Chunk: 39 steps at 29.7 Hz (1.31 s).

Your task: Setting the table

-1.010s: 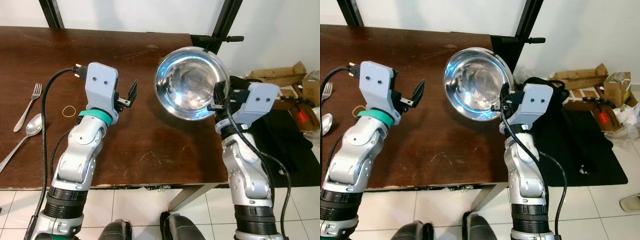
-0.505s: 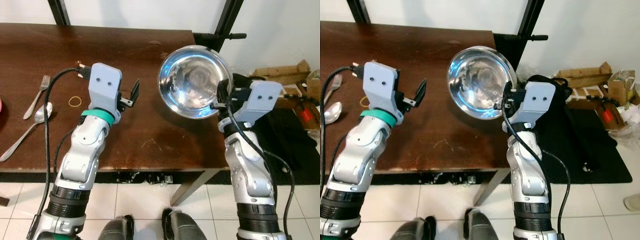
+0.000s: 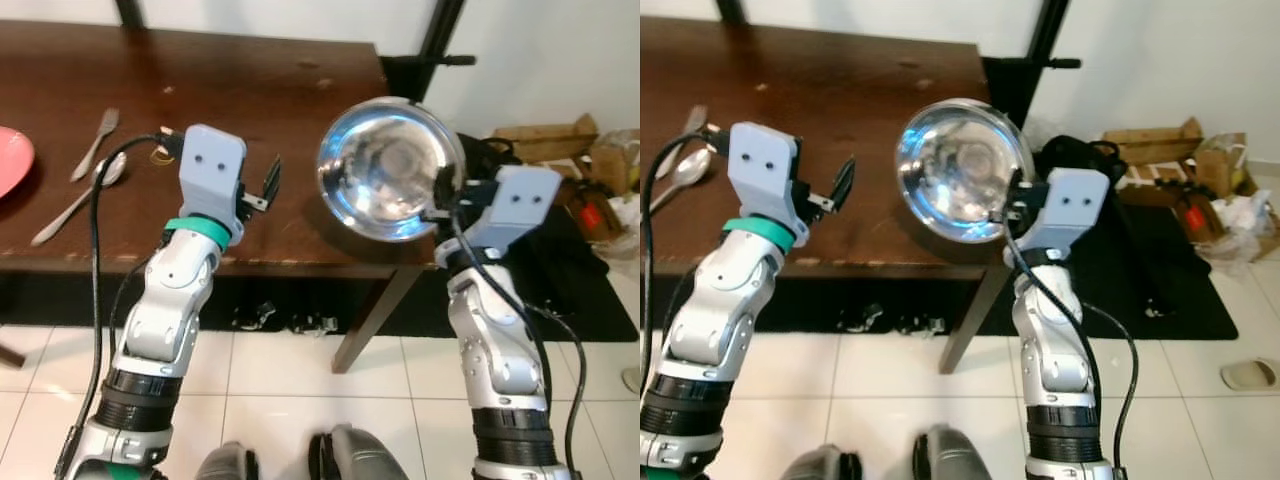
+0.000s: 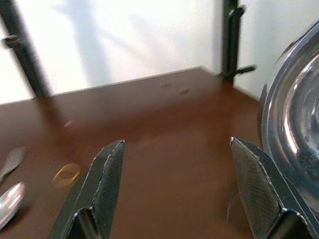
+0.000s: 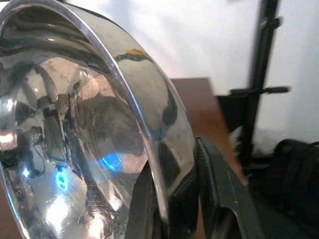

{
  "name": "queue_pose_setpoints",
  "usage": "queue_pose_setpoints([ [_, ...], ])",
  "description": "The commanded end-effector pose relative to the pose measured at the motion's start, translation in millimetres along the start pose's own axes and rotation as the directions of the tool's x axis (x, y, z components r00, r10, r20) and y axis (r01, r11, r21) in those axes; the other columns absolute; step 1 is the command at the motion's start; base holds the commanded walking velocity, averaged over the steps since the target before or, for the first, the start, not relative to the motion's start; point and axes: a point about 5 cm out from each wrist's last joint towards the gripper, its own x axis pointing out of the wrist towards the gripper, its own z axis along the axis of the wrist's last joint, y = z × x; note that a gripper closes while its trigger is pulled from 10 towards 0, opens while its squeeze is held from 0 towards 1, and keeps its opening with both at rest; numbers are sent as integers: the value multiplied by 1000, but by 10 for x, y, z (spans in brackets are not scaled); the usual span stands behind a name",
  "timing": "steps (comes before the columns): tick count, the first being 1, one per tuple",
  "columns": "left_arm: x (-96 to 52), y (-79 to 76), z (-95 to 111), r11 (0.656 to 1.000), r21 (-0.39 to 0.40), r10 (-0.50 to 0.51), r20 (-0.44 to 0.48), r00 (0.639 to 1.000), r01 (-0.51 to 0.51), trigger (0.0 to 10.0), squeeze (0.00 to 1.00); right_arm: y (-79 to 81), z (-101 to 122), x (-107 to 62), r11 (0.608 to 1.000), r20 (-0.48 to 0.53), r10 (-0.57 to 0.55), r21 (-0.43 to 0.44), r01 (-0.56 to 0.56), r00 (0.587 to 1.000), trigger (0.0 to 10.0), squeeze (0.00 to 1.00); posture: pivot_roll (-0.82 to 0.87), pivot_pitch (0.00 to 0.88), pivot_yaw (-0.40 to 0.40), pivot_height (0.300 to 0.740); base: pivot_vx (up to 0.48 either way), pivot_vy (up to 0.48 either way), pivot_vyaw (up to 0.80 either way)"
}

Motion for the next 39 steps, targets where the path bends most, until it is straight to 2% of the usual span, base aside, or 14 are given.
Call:
queue_pose_setpoints([
  [1, -9, -45, -42, 1000, -1, -13, -15, 1000, 13, 10000, 0, -71, 16, -20, 1000, 12, -27, -4, 27, 1000, 10000, 0, -32, 0, -4, 740, -401, 0, 0],
  [39, -8, -52, -54, 1000, -3, -14, -14, 1000, 14, 10000, 0, -52, -6, -24, 1000, 5, -27, -6, 27, 1000, 10000, 0, -30, 0, -1, 740, -451, 0, 0],
])
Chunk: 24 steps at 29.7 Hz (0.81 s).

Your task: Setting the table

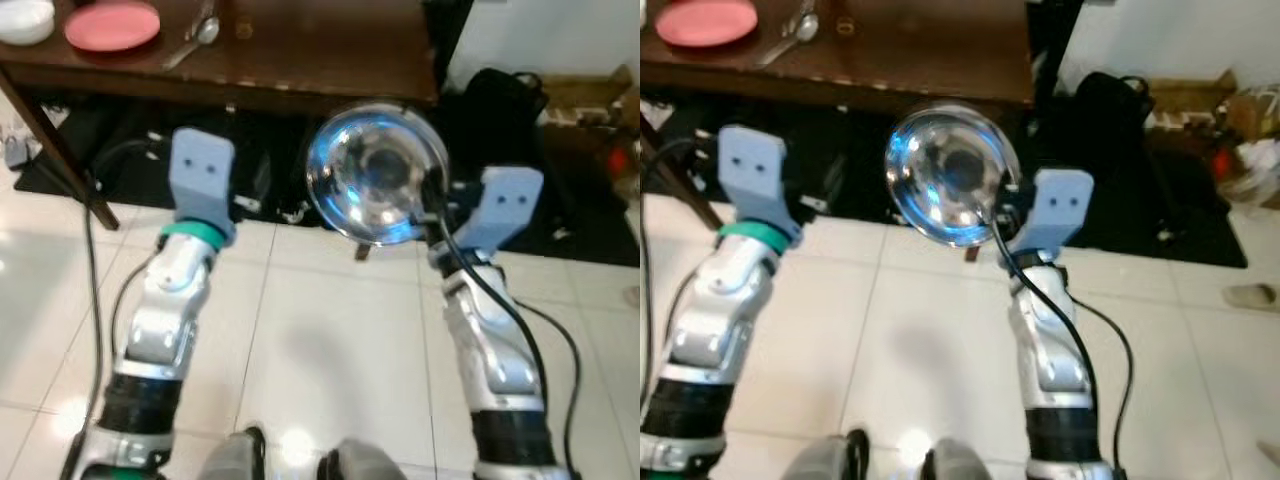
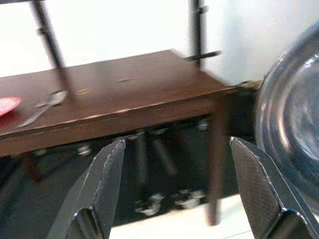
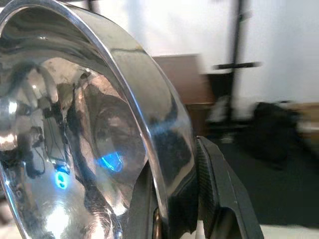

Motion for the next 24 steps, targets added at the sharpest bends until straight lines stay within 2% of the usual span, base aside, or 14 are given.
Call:
queue_pose_setpoints([
  [1, -27, 39, -32, 1000, 16, 15, -12, 1000, -15, 10000, 0, 42, 24, -5, 1000, 18, 9, 10, -10, 1000, 10000, 0, -30, 0, -2, 740, -472, 0, 0],
  [10, -23, 39, -38, 1000, 14, 16, -15, 1000, -15, 10000, 0, 42, 23, -4, 1000, 17, 7, 8, -7, 1000, 10000, 0, -32, 0, -1, 740, -340, 0, 0],
  [13, -21, 38, -56, 1000, -18, 25, -31, 999, -26, 10000, 0, 38, 15, -3, 1000, 10, 3, 7, -3, 1000, 10000, 0, -32, 0, -1, 740, 0, 0, 0],
  [16, -4, 44, -77, 999, -36, 36, -61, 997, -38, 10000, 0, -7, -16, 26, 997, -36, -69, 15, 69, 997, 10000, 0, -32, 0, -2, 740, 0, 0, 0],
  [22, -2, 44, -79, 998, -45, 37, -66, 997, -40, 10000, 0, -9, -23, 42, 997, -46, -74, 28, 75, 996, 10000, 0, -35, 0, -1, 740, 0, 0, 0],
  [24, -2, 42, -80, 998, -47, 36, -67, 997, -39, 10000, 0, -3, -19, 41, 998, -40, -65, 10, 66, 997, 10000, 0, -35, 0, -1, 740, 0, 0, 0],
])
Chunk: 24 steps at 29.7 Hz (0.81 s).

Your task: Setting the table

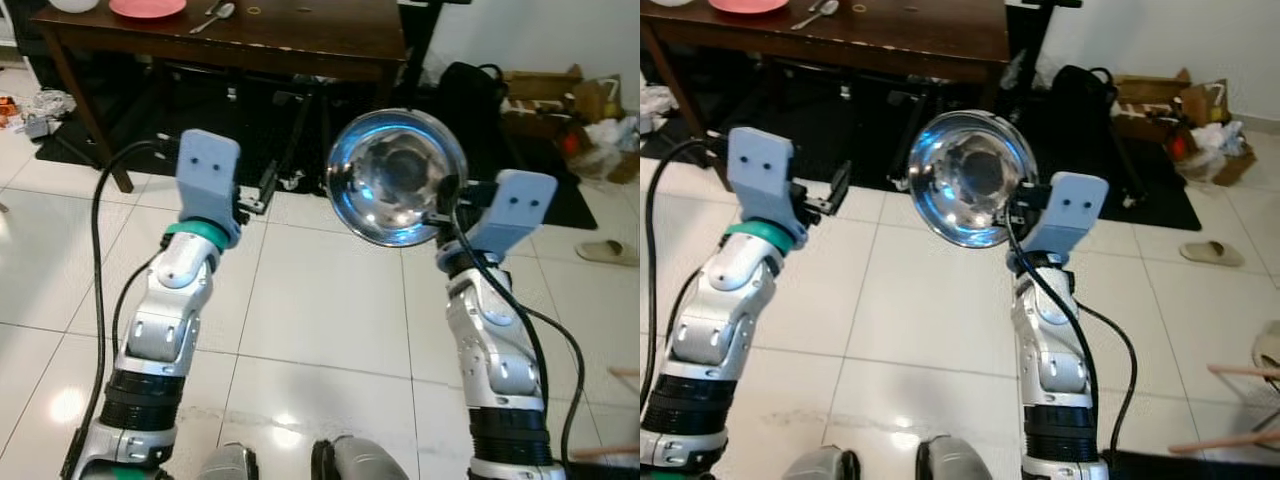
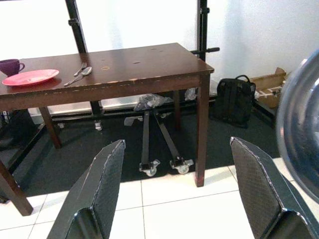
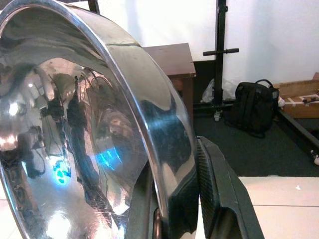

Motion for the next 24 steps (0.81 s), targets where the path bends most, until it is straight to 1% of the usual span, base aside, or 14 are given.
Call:
queue_pose_setpoints([
  [1, 6, -25, -33, 1000, -10, -8, -24, 1000, 8, 10000, 0, 17, 29, 20, 999, 13, 27, -17, -27, 1000, 10000, 0, -35, 0, -1, 740, 0, 0, 0],
  [3, 6, -25, -33, 1000, -10, -8, -24, 1000, 8, 10000, 0, 17, 29, 20, 999, 13, 27, -17, -27, 1000, 10000, 0, -35, 0, -1, 740, 0, 0, 0],
  [5, 6, -28, -35, 1000, -8, -9, -26, 1000, 9, 10000, 0, 23, 25, 14, 999, 12, 42, -13, -42, 999, 10000, 0, -35, 0, -1, 740, 0, 0, 550],
  [10, 9, -31, -41, 1000, -5, -4, -29, 1000, 3, 10000, 0, 38, 14, 3, 996, 3, 82, -19, -81, 997, 10000, 0, -35, 0, 0, 740, 0, 0, 800],
  [24, 18, -31, -32, 1000, 7, 8, -29, 1000, -7, 10000, 0, 81, 19, -2, 994, 3, 108, -14, -108, 994, 10000, 0, -35, 0, 2, 740, 0, 0, 800],
])
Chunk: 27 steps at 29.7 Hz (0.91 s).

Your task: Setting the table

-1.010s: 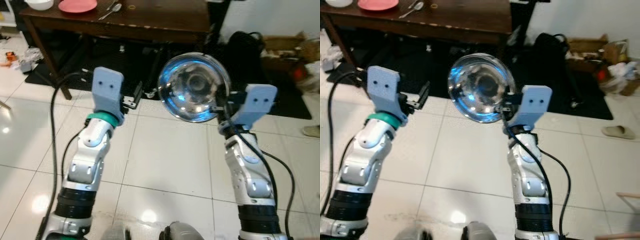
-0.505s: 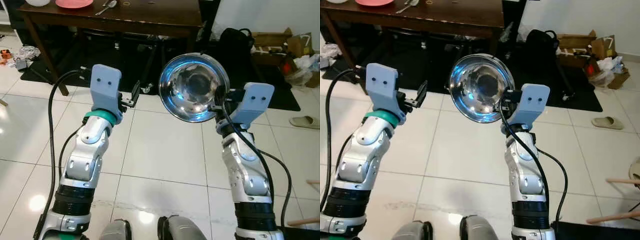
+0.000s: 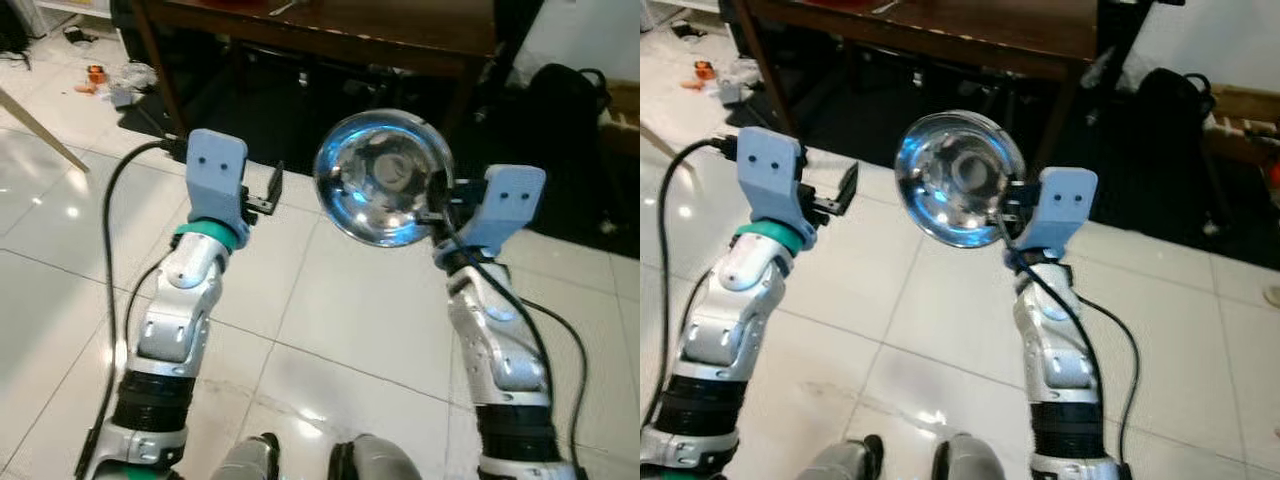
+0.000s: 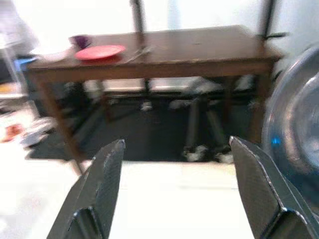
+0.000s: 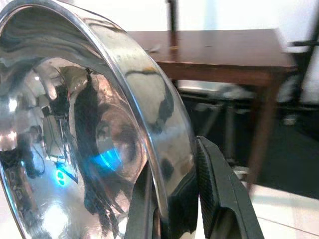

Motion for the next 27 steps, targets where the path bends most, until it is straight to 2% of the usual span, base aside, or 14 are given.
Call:
queue_pose_setpoints([
  [1, -13, -18, -66, 1000, 2, 2, -30, 1000, -2, 10000, 0, 24, 19, -3, 1000, 10, 21, 2, -21, 1000, 10000, 0, -35, 0, 2, 740, 0, 0, 800],
  [21, 8, 17, -55, 998, 41, 53, -25, 998, -51, 10000, 0, 87, 47, -23, 997, 28, 78, 27, -78, 997, 10000, 0, -34, 0, 2, 740, 0, 0, 800],
  [27, 37, 58, -31, 993, 60, 103, -7, 995, -102, 10000, 0, 86, 54, -24, 996, 28, 80, 30, -81, 996, 10000, 0, -38, 0, -1, 740, 0, 0, 800],
])
